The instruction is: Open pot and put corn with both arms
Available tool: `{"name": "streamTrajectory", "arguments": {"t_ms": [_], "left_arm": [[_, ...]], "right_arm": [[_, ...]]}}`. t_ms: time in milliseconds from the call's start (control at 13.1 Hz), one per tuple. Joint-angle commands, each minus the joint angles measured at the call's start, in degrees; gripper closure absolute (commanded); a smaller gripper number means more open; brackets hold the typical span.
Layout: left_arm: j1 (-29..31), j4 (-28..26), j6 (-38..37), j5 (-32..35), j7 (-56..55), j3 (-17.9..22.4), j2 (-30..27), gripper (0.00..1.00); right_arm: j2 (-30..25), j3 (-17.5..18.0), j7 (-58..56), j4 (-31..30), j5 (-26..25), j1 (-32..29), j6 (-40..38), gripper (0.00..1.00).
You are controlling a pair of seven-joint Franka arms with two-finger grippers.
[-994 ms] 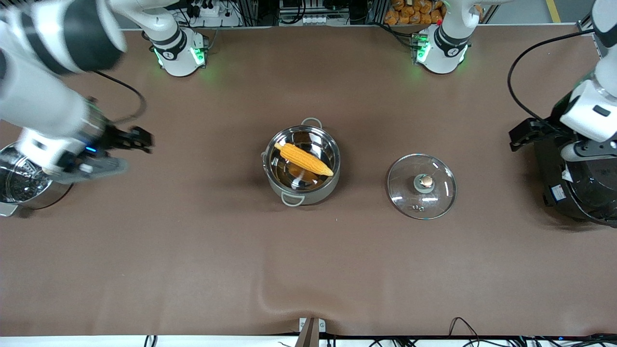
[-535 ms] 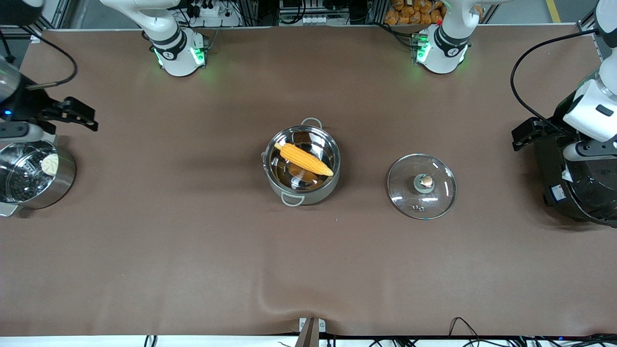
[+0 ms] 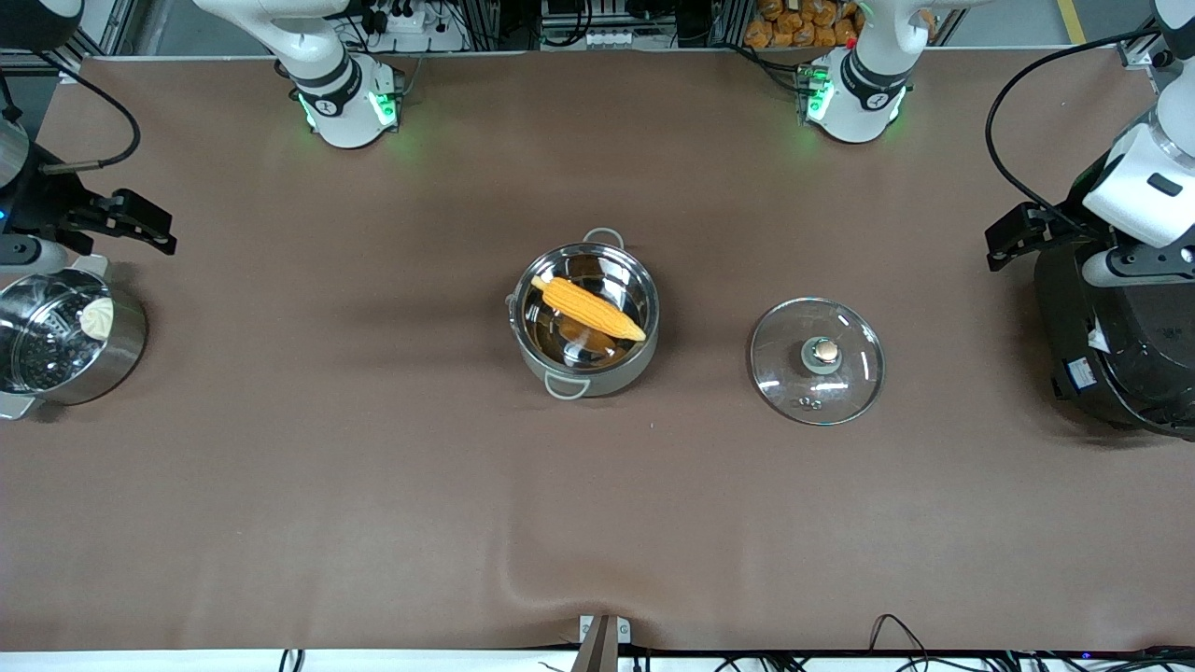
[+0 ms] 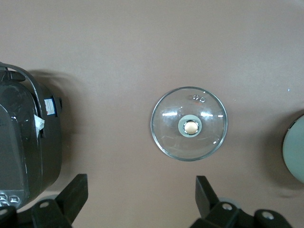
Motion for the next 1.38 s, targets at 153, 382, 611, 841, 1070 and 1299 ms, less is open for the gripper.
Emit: {"name": "streamTrajectory", "arguments": {"t_ms": [153,382,611,841,1070,1299], "left_arm": [[0.65,-0.63,-1.16,-1.13,2.29,0.04,-1.26,0.0],[0.65,-0.02,-1.16,-1.13,2.2,0.21,-1.17,0.0],[0.56,0.42,-1.51,-1.13,1.93,0.04,-1.08,0.0],[0.56,1.04,-1.51,-1.22,2.02,-0.14,-1.0,0.0],[0.65,0.95,-1.51,-1.22,2.37,0.04,-1.0,0.0],[0.74,0.95,-1.86,-1.74,2.46,0.3,-1.17,0.0]], "right_arm": [[-2.39,-0.61,6.55,-1.74,0.43,-0.56,-0.97,0.0],[-2.31,-1.05,3.12,-1.56,0.34,-0.74,-0.45,0.0],[-2.39,-1.75,3.03,-1.56,0.43,-0.74,-0.71,0.0],[-2.31,-1.84,3.03,-1.56,0.6,-0.74,-0.89,0.0],[-2.39,-2.19,2.25,-1.56,2.8,-0.83,-0.98,0.0],[-2.39,-2.19,2.15,-1.65,2.8,-0.83,-1.15,0.0]]}}
